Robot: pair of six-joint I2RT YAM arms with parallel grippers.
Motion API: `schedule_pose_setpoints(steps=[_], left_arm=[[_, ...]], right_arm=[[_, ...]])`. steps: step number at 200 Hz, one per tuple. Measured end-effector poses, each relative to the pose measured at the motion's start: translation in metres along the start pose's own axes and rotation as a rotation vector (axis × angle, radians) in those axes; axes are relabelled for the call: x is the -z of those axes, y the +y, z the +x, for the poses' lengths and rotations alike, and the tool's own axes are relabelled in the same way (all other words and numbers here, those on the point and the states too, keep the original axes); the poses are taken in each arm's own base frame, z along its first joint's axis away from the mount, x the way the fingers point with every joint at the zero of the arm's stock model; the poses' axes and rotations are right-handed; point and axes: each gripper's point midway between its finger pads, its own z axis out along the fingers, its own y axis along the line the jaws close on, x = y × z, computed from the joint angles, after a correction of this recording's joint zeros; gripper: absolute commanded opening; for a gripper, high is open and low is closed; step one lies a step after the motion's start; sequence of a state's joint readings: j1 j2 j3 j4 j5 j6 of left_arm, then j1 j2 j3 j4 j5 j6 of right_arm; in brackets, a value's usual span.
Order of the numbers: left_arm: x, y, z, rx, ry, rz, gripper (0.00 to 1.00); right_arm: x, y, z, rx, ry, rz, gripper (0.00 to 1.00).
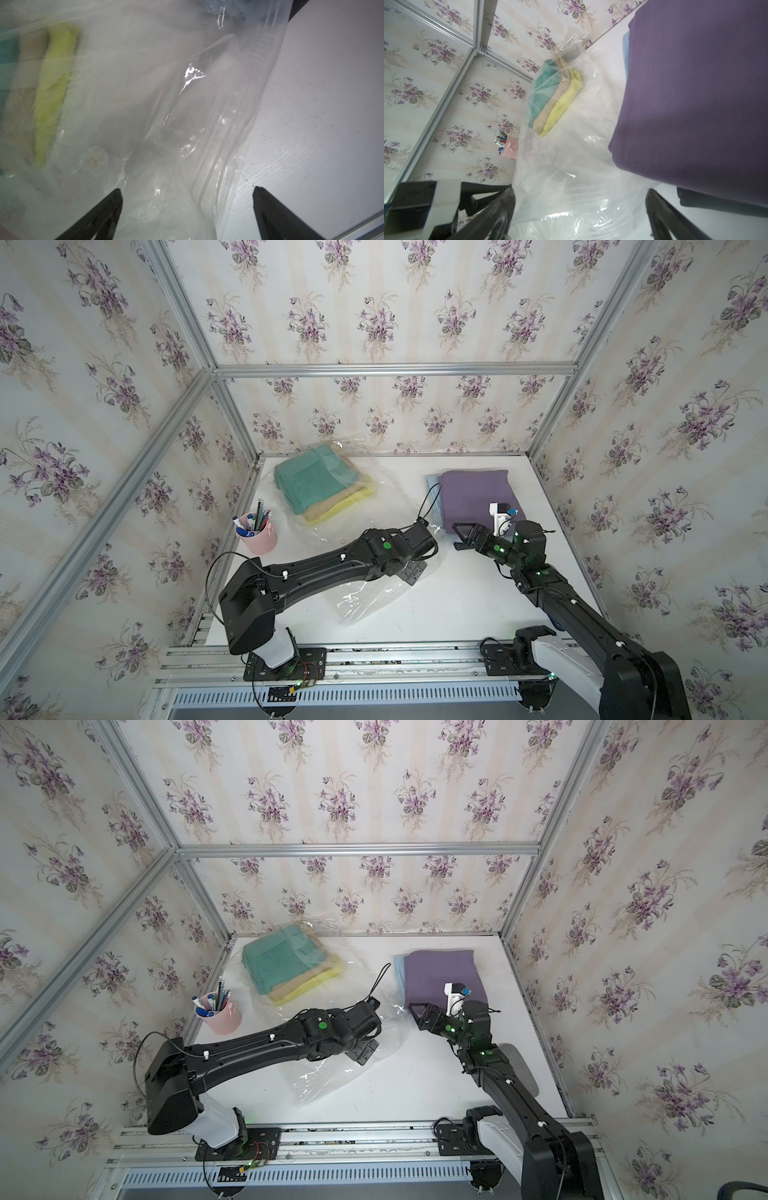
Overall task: Take the trousers out of the vacuum bag
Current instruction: Open the vacuum bag at the center of the board.
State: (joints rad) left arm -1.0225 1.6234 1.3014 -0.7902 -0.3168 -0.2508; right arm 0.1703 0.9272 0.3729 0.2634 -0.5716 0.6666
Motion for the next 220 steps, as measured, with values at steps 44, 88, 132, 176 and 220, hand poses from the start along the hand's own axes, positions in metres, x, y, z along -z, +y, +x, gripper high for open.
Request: schedule_pose_setpoints(steps=[44,88,132,176,220], left_arm=[[-0.008,0.006,0.011,0.014,0.033,-0.051,0.77],[-0.013,0.001,0.019,0.049,0.052,-0.021,0.37],[-0.003,-0.004,0.005,0.069,0.015,0.015,0.14],[0.013,0.001,-0.005,0.092,-0.022,0.036,0.05],[0.034,0.003,-0.025,0.108,-0.073,0.066,0.04]], right_arm=[[0.019,0.01,0.023,-0.02,-0.001,-0.08,0.94],[0.026,0.013,0.063,-0.107,0.046,-0.178,0.9],[0.019,0.015,0.097,-0.175,0.117,-0.229,0.86],[0.003,0.039,0.126,-0.188,0.196,-0.278,0.76],[-0.022,0.058,0.132,-0.207,0.199,-0.293,0.64]])
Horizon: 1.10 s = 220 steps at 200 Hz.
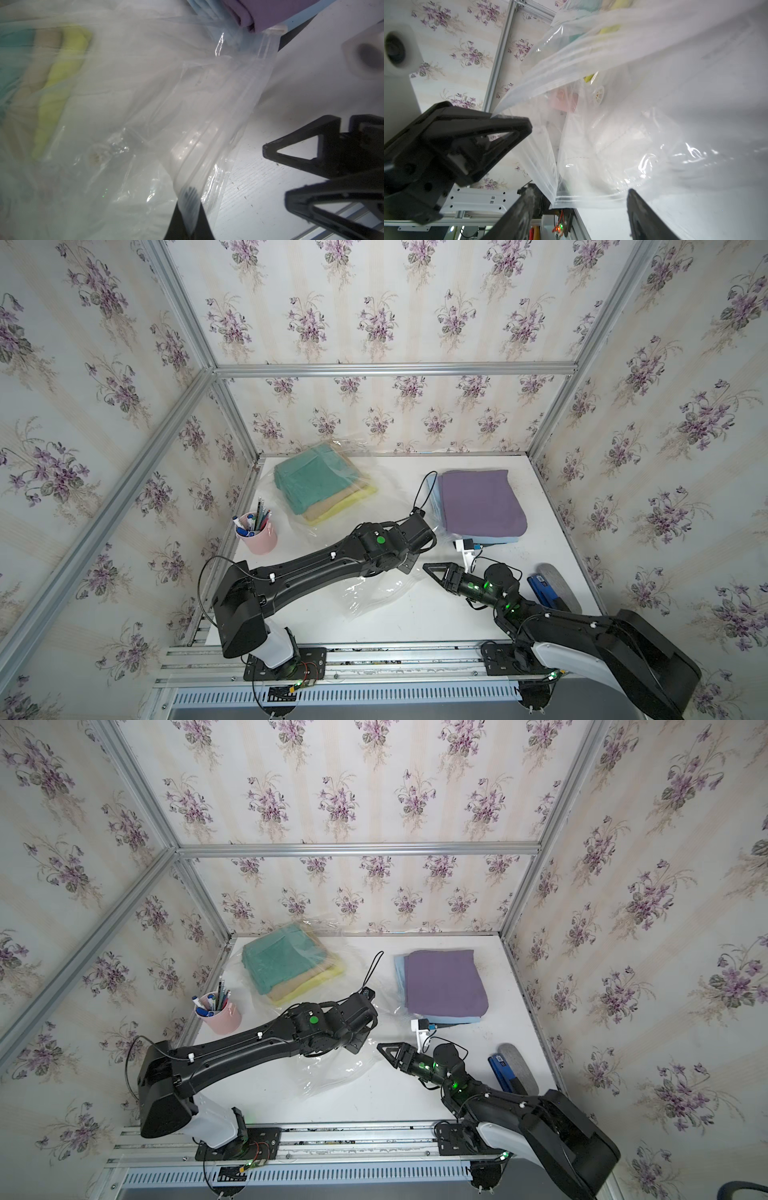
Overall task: Take the trousers out of the vacuum bag
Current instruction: Open the vacuum bag at the center of the board, then take out the trousers from the vacuum bag.
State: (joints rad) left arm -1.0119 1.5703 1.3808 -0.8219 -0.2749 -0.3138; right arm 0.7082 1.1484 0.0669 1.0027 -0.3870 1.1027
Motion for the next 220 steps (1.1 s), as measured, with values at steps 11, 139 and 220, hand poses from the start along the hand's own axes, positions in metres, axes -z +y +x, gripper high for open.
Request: schedule_pose_setpoints(steps=[11,139,220], left_arm=[[0.004,0.0,-0.004,0.0,-0.005,0.002,0.04],[0.015,0.026,-0.038,0.028,-0.002,-0.032,0.04],[0.016,0.037,-0.054,0.063,-0.017,-0.019,0.03]], right_arm=[[-0.009,0.003,0.0,-0.006,-0.001,-0.006,0.61],[-0.099,0.011,0.031,-0.1,0.022,-0.058,0.53],[-0.111,0.03,0.066,-0.063,0.091,-0.064,0.55]])
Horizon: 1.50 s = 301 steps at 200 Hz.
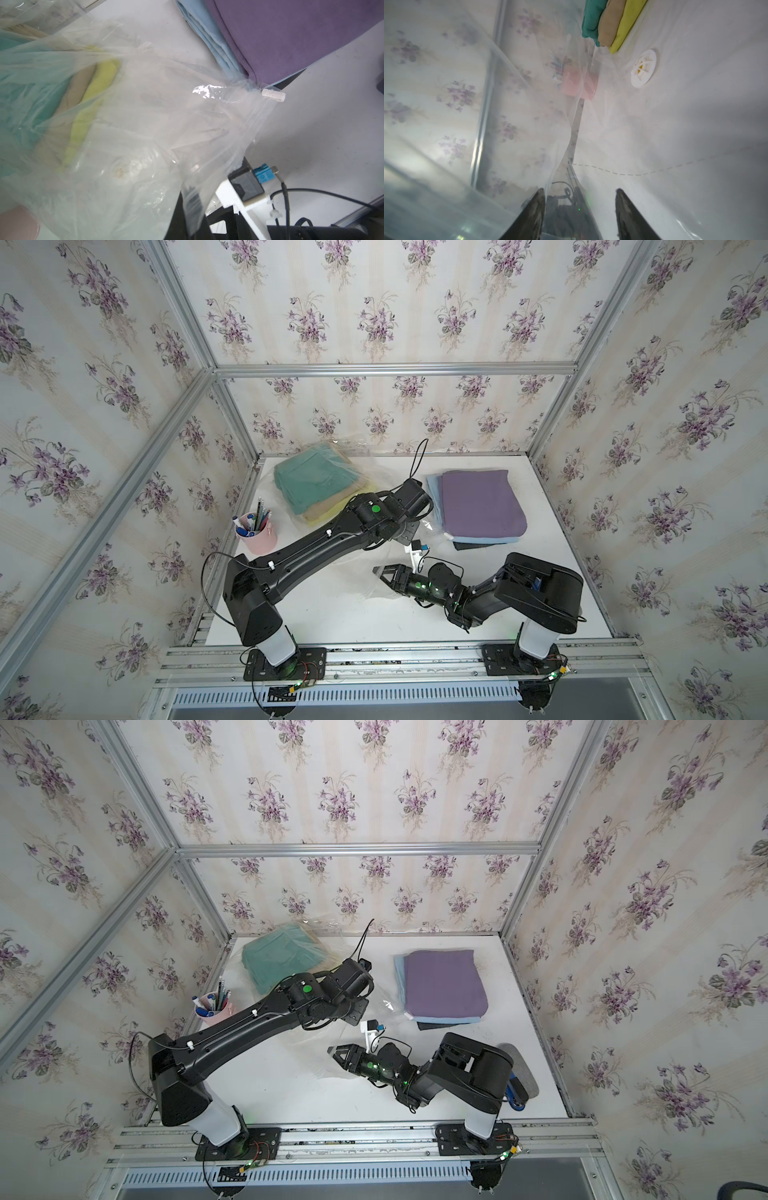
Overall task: Take the trousers out of the vacuum bag
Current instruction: Take out the trousers from the vacuum bag.
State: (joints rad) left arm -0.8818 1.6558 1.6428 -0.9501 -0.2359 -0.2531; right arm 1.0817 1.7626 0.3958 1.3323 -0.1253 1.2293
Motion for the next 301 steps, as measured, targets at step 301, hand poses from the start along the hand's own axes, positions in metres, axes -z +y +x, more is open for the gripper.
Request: schedule_pose_setpoints(steps=[301], left_arm=[[0.073,-0.012,0.009,-0.153,-0.097,0.184,0.04]], right_arm=[[-0.151,-0.016,-0.161,0.041,-0.301,0.166,0.51]])
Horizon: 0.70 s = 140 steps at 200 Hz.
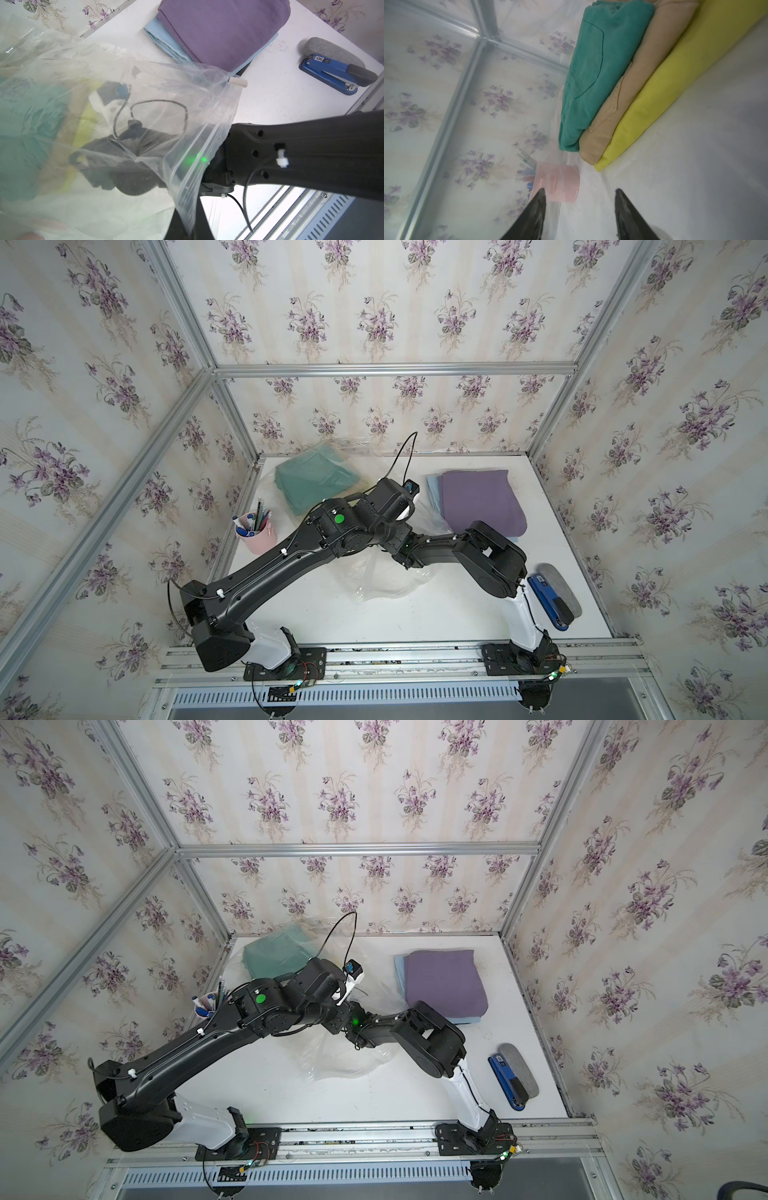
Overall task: Take the trousers out of the vacuum bag
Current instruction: Take out the trousers from the vacuum bag.
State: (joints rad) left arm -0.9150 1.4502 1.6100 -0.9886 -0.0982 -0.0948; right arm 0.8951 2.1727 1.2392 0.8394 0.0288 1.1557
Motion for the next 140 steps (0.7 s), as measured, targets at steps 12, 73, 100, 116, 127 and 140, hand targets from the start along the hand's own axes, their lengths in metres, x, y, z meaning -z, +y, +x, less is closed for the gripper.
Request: schedule_pose_setpoints(steps=[12,73,100,116,127,140], left_arm=[[-0.001,0.0,0.003,-0.007,0.006,0.0,0.05],[-0.004,-0.001,0.012,-0.017,0.017,-0.001,0.05],[-0.004,0.0,0.011,-0.015,0.016,-0.005,0.05],[-0.004,0.0,0.011,-0.01,0.016,-0.006,0.05],[-0.004,0.0,0.01,-0.007,0.016,-0.006,0.06],[-0.004,0.0,0.01,-0.007,0.016,-0.006,0.06]], right_arm=[[-0.007,-0.004,-0.006,-0.002,-0.008,0.011,0.51],[-0.044,-0.021,-0.037,-0.022,-0.052,0.049,0.45],[-0.057,-0.024,-0.046,-0.027,-0.05,0.042,0.43],[-0.064,-0.023,-0.05,-0.021,-0.047,0.042,0.43],[-0.069,-0.021,-0.052,-0.018,-0.043,0.032,0.43],[-0.073,-0.021,-0.056,-0.017,-0.048,0.028,0.42]])
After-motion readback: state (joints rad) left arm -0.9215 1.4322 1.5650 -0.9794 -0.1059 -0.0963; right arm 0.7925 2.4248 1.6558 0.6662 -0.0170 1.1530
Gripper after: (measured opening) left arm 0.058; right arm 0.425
